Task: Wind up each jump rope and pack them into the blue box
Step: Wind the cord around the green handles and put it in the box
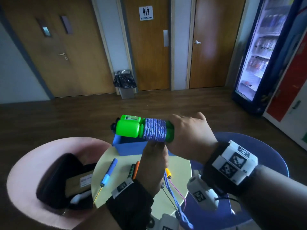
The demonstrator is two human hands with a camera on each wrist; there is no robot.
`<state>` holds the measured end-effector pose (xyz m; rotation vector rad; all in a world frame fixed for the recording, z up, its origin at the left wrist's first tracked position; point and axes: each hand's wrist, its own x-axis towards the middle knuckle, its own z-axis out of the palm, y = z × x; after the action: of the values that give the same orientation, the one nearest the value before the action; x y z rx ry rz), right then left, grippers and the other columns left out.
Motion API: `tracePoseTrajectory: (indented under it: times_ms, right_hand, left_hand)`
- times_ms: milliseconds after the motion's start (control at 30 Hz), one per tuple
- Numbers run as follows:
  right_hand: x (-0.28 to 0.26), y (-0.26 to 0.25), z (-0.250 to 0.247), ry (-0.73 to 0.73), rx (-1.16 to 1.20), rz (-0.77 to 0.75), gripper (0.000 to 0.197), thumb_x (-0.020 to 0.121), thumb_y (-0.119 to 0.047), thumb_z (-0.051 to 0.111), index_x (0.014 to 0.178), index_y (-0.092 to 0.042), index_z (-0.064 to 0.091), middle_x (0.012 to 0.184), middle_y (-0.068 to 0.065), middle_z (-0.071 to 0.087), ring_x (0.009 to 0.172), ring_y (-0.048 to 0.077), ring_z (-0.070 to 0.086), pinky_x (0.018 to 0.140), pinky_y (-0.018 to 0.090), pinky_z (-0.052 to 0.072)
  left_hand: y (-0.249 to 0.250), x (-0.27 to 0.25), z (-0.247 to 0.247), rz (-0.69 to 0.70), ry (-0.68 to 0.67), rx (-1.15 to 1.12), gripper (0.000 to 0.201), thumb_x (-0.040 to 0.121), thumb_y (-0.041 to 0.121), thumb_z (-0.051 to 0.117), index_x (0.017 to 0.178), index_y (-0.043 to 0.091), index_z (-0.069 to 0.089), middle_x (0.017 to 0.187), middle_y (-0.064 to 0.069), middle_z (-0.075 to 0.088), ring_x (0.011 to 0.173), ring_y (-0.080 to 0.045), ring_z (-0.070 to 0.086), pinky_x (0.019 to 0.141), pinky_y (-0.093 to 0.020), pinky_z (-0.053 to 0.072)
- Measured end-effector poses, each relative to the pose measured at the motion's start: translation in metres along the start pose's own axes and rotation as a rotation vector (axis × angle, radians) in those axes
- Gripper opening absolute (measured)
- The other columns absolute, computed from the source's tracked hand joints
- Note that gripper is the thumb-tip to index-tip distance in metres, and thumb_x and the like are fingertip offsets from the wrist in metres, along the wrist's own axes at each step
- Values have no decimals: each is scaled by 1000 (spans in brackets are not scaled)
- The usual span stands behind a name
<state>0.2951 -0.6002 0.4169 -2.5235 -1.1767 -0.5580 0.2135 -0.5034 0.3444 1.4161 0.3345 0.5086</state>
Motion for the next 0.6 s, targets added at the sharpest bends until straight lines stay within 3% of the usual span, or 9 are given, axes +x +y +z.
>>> tracePoseTrajectory:
  times_ms: [100,200,267,367,433,500,600]
  right_hand:
    - [14,10,7,-40,-49,82,30,65,-46,49,84,-23,45,65,-10,45,64,23,57,81,38,33]
    - [25,26,18,-143,-153,142,20,72,-32,52,88,-20,46,64,-11,43,61,22,50,93,40,37]
    - [27,34,28,-242,-233,145,24,77,-33,54,95,-18,50,72,-10,54,65,20,55,97,42,33]
    - [24,35,39,-342,-323,122,22,83,-37,54,100,-22,54,90,-8,66,81,16,66,98,40,30]
    - [20,31,45,-386,-388,45,7,83,-30,53,88,-25,54,93,-9,65,86,16,65,89,37,33]
    - [13,23,48,-449,-465,-70,4,84,-26,51,79,-25,52,88,-10,60,86,17,63,81,37,31]
    - [3,12,51,-561,-496,-251,10,83,-25,51,77,-22,59,79,-9,57,67,14,52,85,38,34]
  left_hand:
    - [2,-7,7,-40,9,30,38,105,22,41,70,26,53,59,-5,28,49,-16,27,46,-29,24]
    - [3,-12,8,-83,-47,189,25,102,20,41,85,12,57,57,-10,36,52,-21,38,40,-21,29]
    - [1,-10,2,-77,-113,323,22,100,20,44,87,9,59,59,-6,41,52,-19,41,40,-20,33]
    - [3,3,-10,40,-224,644,22,97,25,51,77,20,60,60,3,47,50,-10,46,46,-24,37]
    - [8,15,-21,153,-305,860,24,94,29,56,72,21,57,59,5,49,55,-7,46,55,-26,36]
    - [15,28,-34,259,-392,1013,25,86,35,61,70,18,54,58,3,50,57,-10,47,55,-29,36]
    - [31,46,-50,369,-507,1215,28,80,47,62,74,19,59,63,1,57,64,-15,55,59,-32,43]
